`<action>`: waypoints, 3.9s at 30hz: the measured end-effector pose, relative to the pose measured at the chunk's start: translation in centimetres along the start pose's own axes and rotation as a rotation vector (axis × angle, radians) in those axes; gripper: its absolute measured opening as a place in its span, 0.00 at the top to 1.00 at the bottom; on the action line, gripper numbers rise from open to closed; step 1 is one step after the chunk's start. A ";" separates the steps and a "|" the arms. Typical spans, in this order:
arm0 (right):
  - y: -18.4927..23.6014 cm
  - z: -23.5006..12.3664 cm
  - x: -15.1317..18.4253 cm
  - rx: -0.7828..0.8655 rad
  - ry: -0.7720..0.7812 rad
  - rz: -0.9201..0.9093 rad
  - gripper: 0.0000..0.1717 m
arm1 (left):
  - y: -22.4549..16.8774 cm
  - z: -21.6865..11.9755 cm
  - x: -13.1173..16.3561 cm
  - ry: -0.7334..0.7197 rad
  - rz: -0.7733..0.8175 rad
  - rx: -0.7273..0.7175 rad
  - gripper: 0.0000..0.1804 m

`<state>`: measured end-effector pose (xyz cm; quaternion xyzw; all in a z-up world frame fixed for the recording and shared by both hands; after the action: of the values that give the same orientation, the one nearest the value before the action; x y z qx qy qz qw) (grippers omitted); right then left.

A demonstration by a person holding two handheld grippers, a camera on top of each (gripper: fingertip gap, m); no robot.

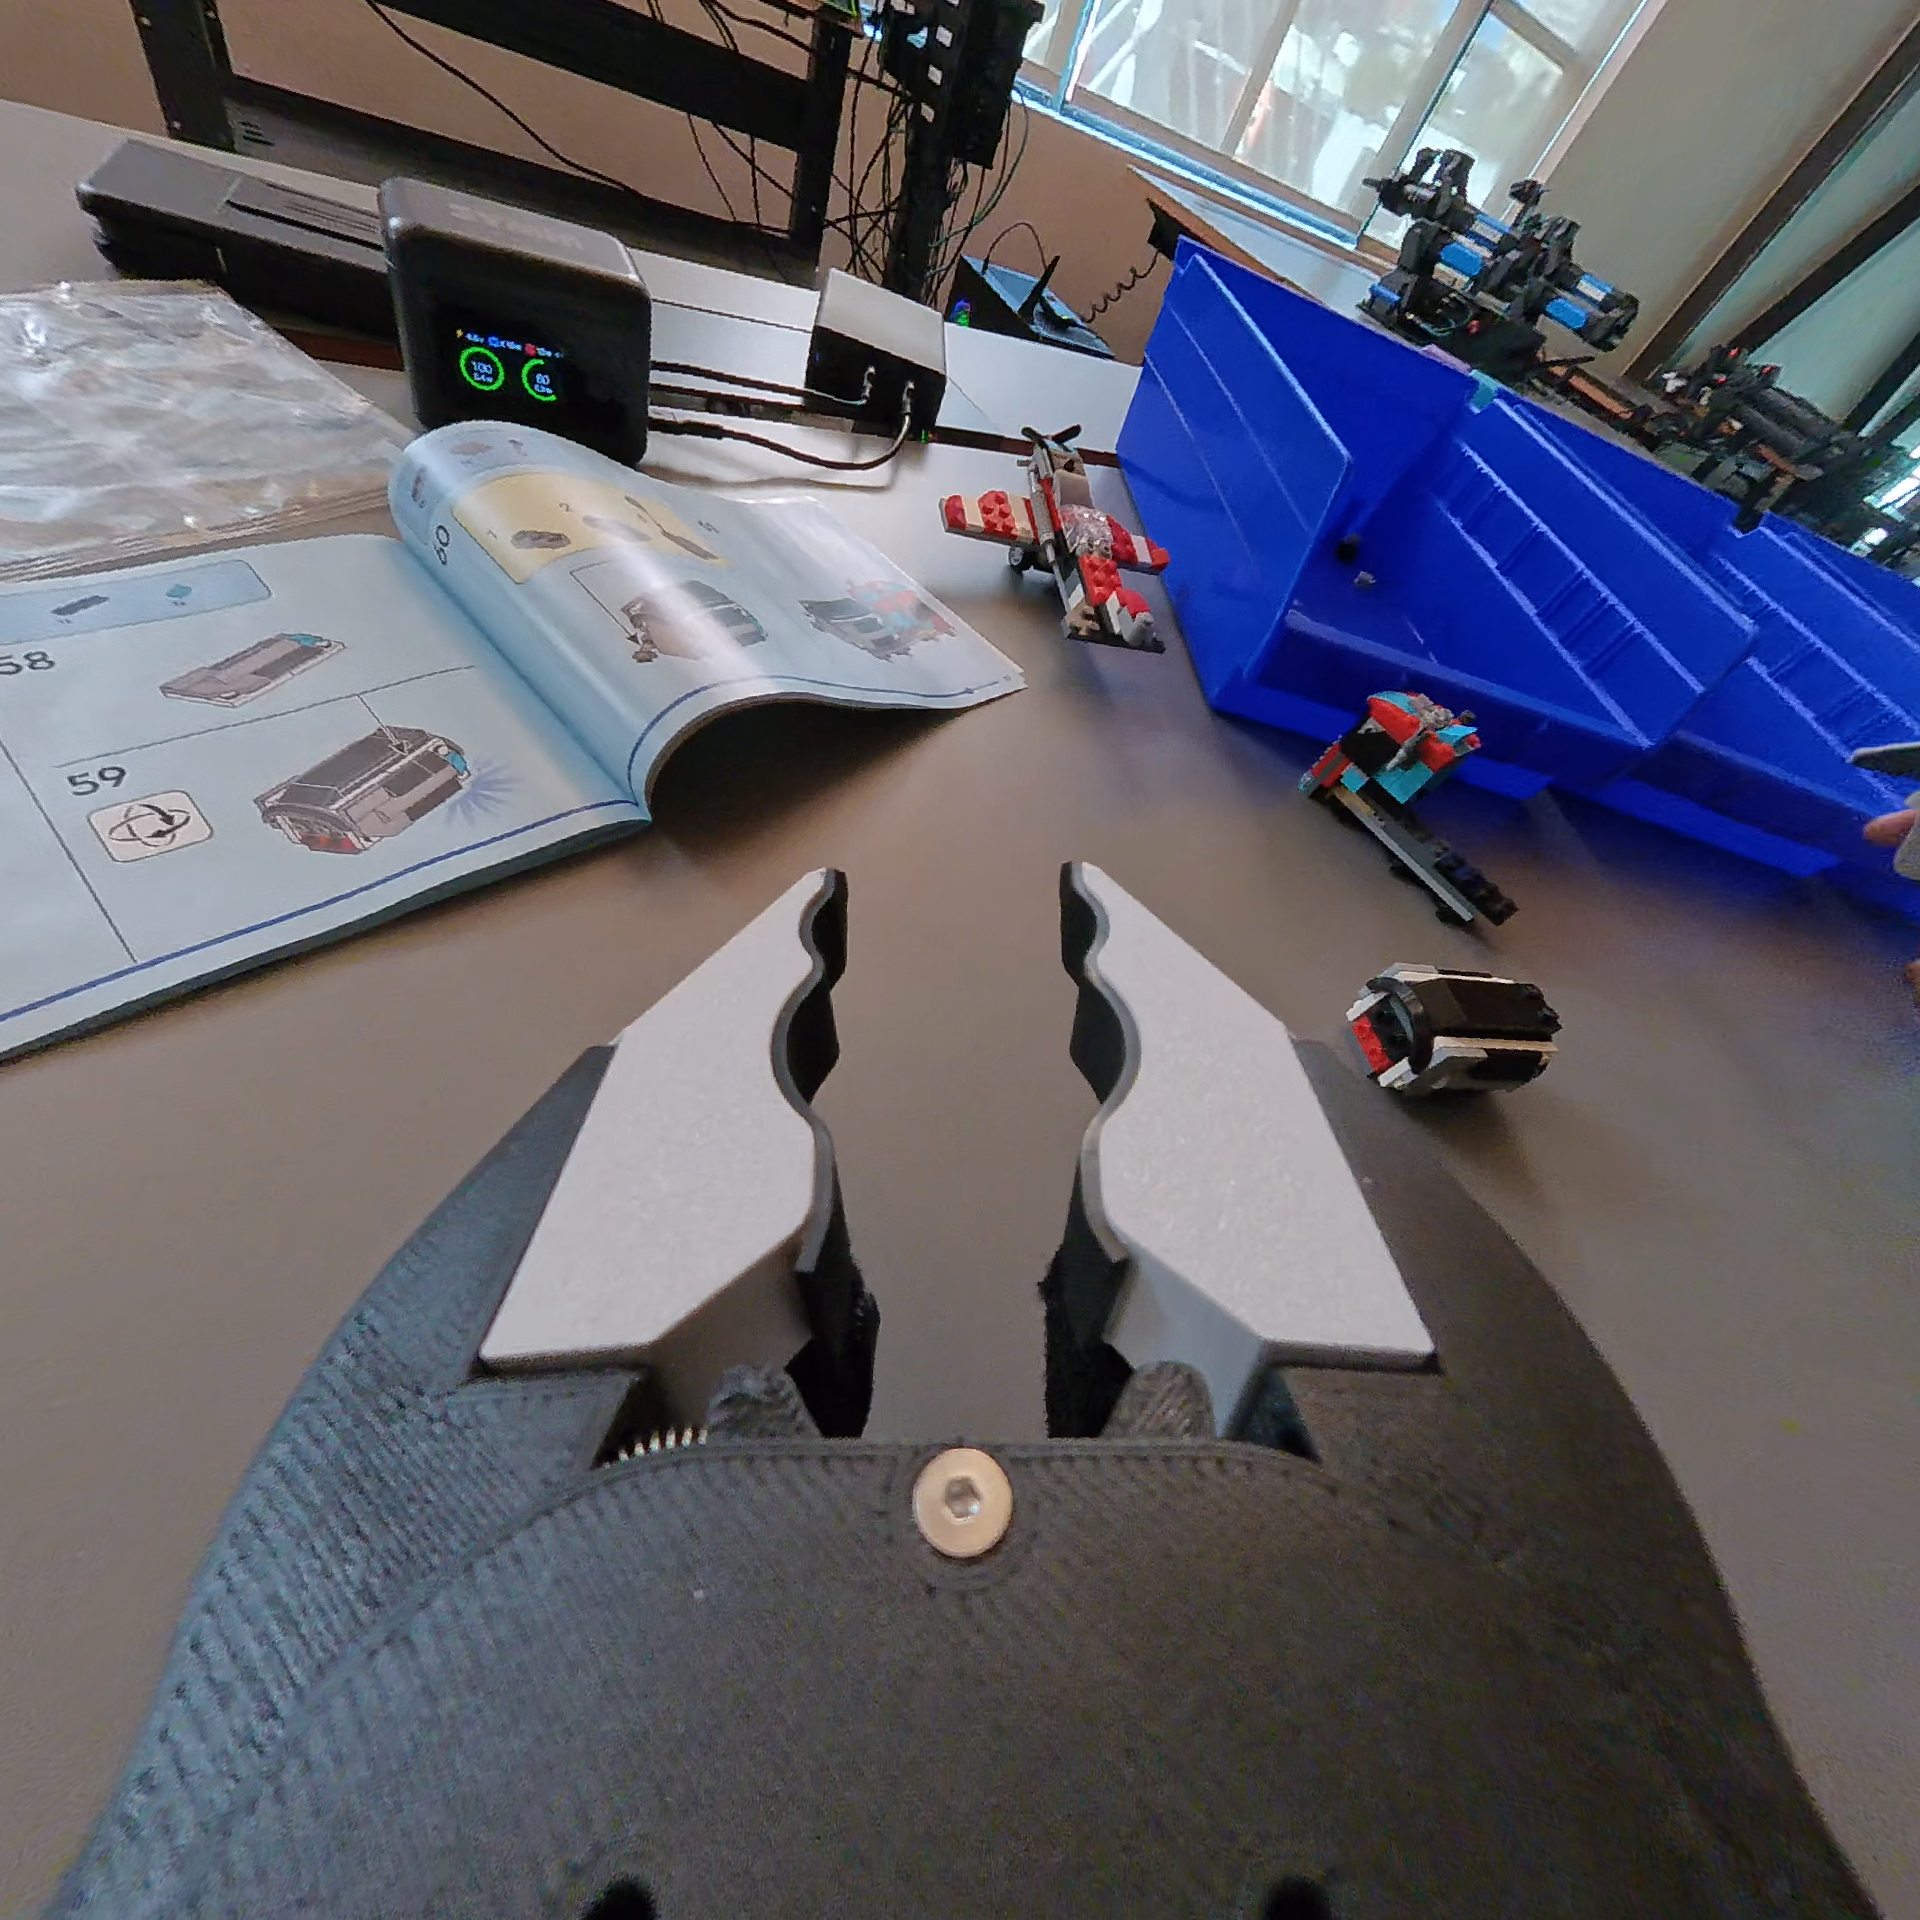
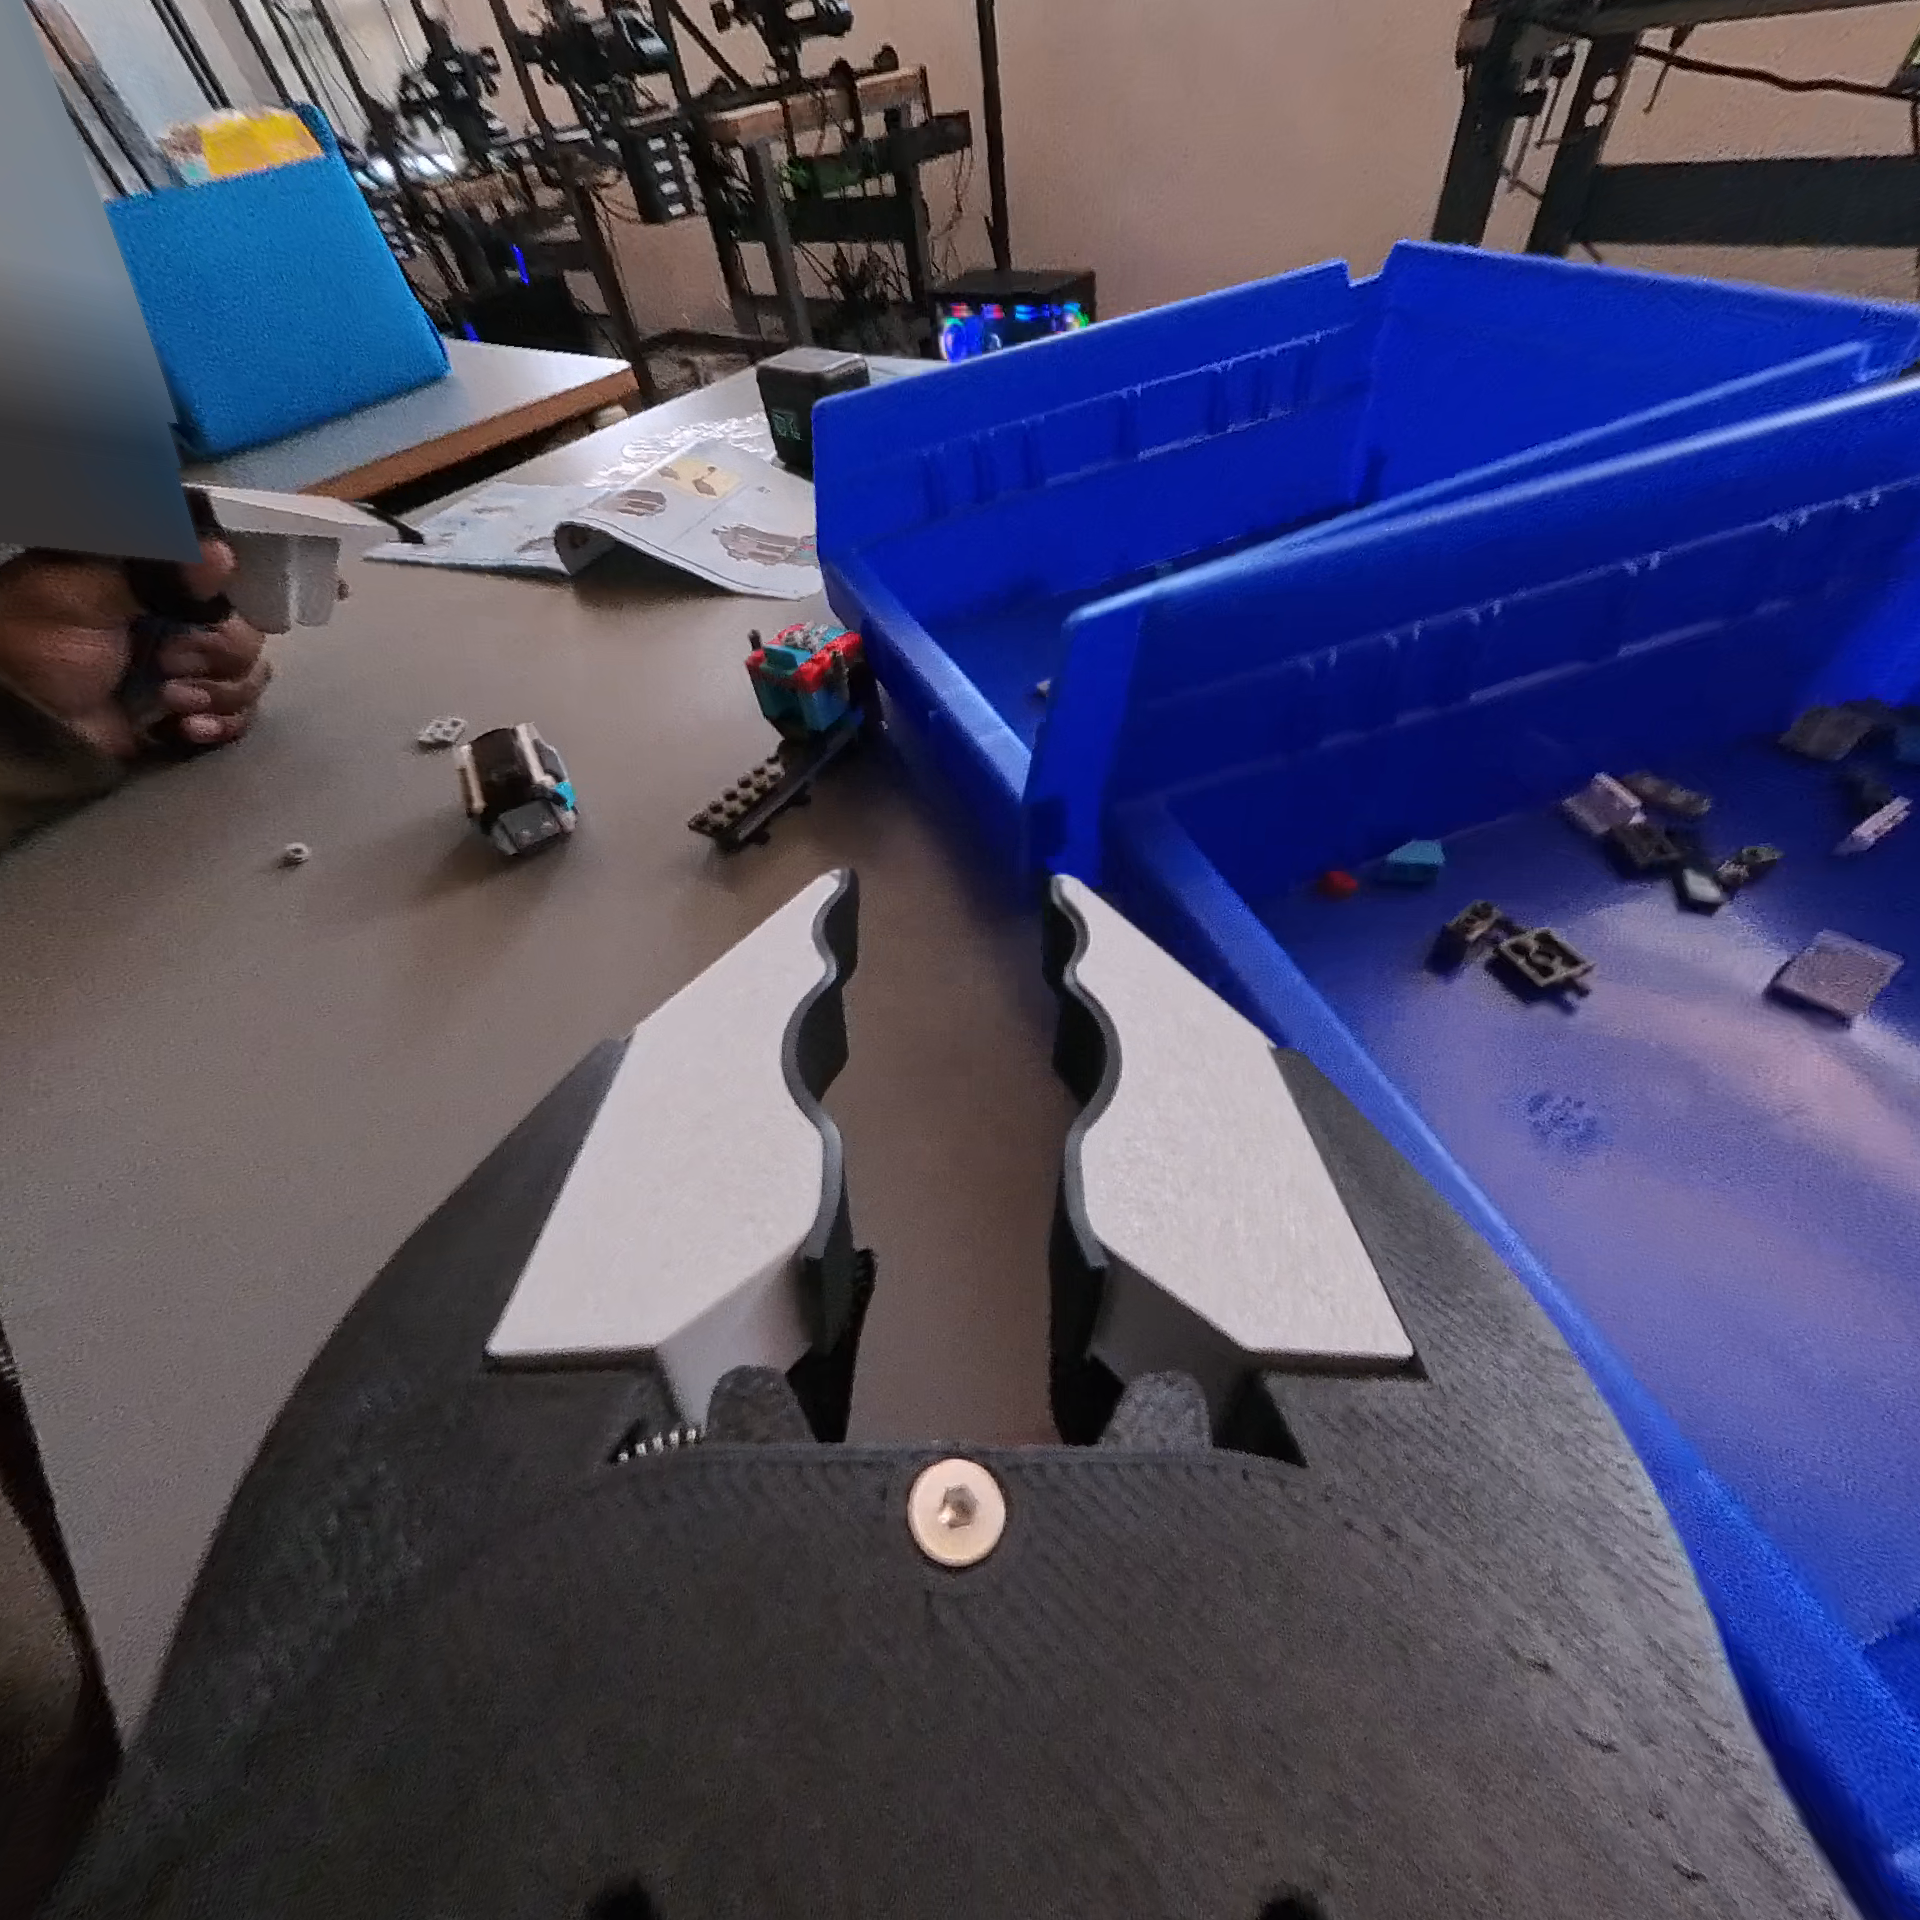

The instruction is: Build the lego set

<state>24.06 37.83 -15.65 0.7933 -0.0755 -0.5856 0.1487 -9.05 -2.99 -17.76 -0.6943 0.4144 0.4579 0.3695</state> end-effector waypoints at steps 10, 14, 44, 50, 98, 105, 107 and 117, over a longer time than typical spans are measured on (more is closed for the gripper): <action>-1.4 -1.4 0.6 -0.172 -0.085 0.122 0.78 | -1.2 1.0 0.1 0.104 0.126 -0.075 0.77; -1.4 -1.7 0.6 -0.210 -0.100 0.122 0.78 | -1.5 1.4 0.2 0.152 0.163 -0.099 0.77; -19.7 13.8 -10.7 0.064 0.934 -0.412 0.84 | 0.0 0.1 0.1 -0.002 -0.009 0.026 0.77; -20.3 14.7 -10.0 0.040 0.998 -0.336 0.93 | 0.2 0.0 0.1 -0.013 -0.039 0.055 0.77; 24.0 25.9 4.3 -0.428 0.832 -0.512 0.93 | 0.5 -2.4 1.0 -0.084 -0.178 0.148 0.77; 23.8 25.4 3.1 -0.451 0.765 -0.464 0.88 | 0.5 -2.4 1.0 -0.083 -0.184 0.156 0.77; 23.5 25.2 2.4 -0.464 0.726 -0.431 0.88 | 0.5 -2.5 1.0 -0.089 -0.186 0.157 0.77; 19.5 24.1 -2.0 -0.406 0.400 -0.283 0.86 | 0.5 -2.6 1.0 -0.097 -0.192 0.162 0.77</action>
<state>1.60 16.43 -13.96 0.8493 0.1848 -0.4361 0.2330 -8.47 -5.71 -17.98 -0.6758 0.3632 0.4184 0.4861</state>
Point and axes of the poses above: each gripper's, where its closed fingertips meet, z out along the fingers, x out of its underside, y = z × x across the jaws, the point moved 10 cm from there along -z, back along the fingers, and after that the axes turned 12 degrees about z, right-handed, at the moved point
